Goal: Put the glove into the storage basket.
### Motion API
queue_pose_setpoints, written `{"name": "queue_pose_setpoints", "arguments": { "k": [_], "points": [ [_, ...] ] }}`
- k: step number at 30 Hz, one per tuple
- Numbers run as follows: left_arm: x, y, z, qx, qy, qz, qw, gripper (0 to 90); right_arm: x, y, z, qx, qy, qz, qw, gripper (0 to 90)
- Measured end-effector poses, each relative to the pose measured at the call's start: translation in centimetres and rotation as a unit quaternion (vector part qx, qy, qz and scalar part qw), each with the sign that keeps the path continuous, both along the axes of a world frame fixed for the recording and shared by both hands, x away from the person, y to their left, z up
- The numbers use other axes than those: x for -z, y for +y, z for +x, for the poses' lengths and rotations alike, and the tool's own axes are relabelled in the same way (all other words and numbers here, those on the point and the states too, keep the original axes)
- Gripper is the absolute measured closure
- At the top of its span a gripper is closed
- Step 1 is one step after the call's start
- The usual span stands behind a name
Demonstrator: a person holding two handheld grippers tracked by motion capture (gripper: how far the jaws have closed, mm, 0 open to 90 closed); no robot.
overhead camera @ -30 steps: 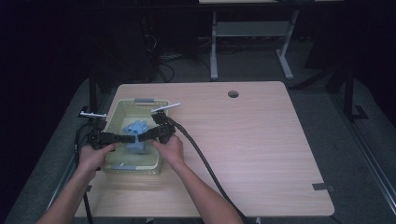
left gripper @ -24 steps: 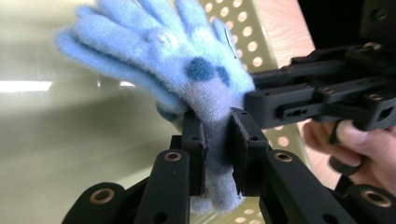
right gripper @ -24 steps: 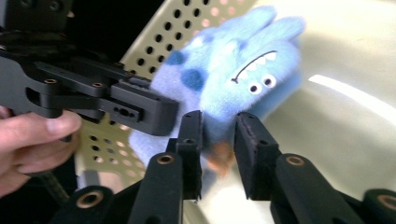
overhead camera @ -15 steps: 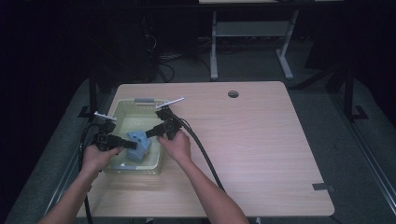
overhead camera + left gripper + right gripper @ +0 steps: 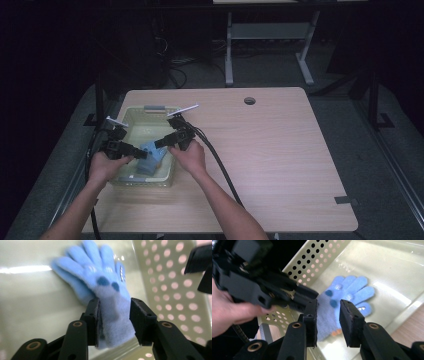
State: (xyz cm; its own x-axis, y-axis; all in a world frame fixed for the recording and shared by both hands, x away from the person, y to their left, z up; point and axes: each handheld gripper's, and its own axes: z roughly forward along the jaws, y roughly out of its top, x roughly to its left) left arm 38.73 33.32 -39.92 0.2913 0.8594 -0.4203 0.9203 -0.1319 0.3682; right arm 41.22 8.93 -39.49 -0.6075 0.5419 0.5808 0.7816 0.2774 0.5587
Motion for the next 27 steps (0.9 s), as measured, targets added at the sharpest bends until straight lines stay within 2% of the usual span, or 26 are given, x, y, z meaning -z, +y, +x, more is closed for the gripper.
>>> {"name": "queue_pose_setpoints", "arguments": {
  "k": [3,6,7,8,11,13,15,16,17,19,20,22,24,27],
  "points": [
    [-0.8,0.4,0.0,-0.002,-0.013,0.008,0.9999,60.2,-0.2,-0.2,-0.1,0.004,-0.001,0.004,1.0000,67.5],
    [-1.0,0.0,0.0,0.007,-0.014,0.015,0.9998,62.6,-0.3,-0.4,-0.1,0.005,-0.004,0.005,1.0000,66.7],
    [-0.8,-0.5,0.1,0.017,-0.012,0.025,0.9995,64.6,-0.5,-0.5,-0.2,0.005,0.000,0.007,1.0000,66.6],
    [-0.8,-0.5,0.1,0.017,-0.012,0.025,0.9995,65.9,-0.5,-0.5,-0.2,0.005,0.000,0.007,1.0000,66.6],
    [0.4,-1.6,0.2,0.033,0.001,0.055,0.9979,68.4,-0.7,-0.9,-0.2,0.002,-0.010,0.006,0.9999,66.6],
    [0.6,-1.8,0.3,0.035,0.003,0.062,0.9975,69.1,-0.8,-0.9,-0.2,0.004,-0.011,0.007,0.9999,66.5],
    [1.0,-2.2,0.5,0.040,0.012,0.085,0.9955,69.1,-1.0,-1.2,-0.3,0.007,-0.013,0.008,0.9999,66.1],
    [1.0,-2.2,0.5,0.040,0.012,0.085,0.9955,69.0,-0.9,-1.4,-0.3,0.006,-0.018,0.006,0.9998,66.0],
    [1.3,-2.3,0.7,0.045,0.029,0.084,0.9950,67.8,-1.0,-1.5,-0.4,0.009,-0.014,0.006,0.9998,65.9],
    [1.4,-2.2,0.7,0.045,0.032,0.078,0.9955,67.2,-1.0,-1.6,-0.4,0.007,-0.014,0.006,0.9999,65.9],
    [1.1,-1.9,0.7,0.041,0.029,0.064,0.9967,66.5,-1.0,-2.0,-0.5,0.006,-0.016,0.006,0.9998,65.7],
    [0.6,-1.9,0.6,0.039,0.021,0.060,0.9972,66.0,-1.1,-2.2,-0.5,0.007,-0.016,0.008,0.9998,65.5],
    [0.2,-1.9,0.5,0.038,0.015,0.044,0.9982,65.5,-1.1,-2.4,-0.6,0.008,-0.012,0.014,0.9998,65.3],
    [0.0,-2.0,0.5,0.046,0.009,0.046,0.9979,65.2,-1.2,-2.6,-0.7,0.010,-0.012,0.018,0.9997,65.0]
  ]
}}
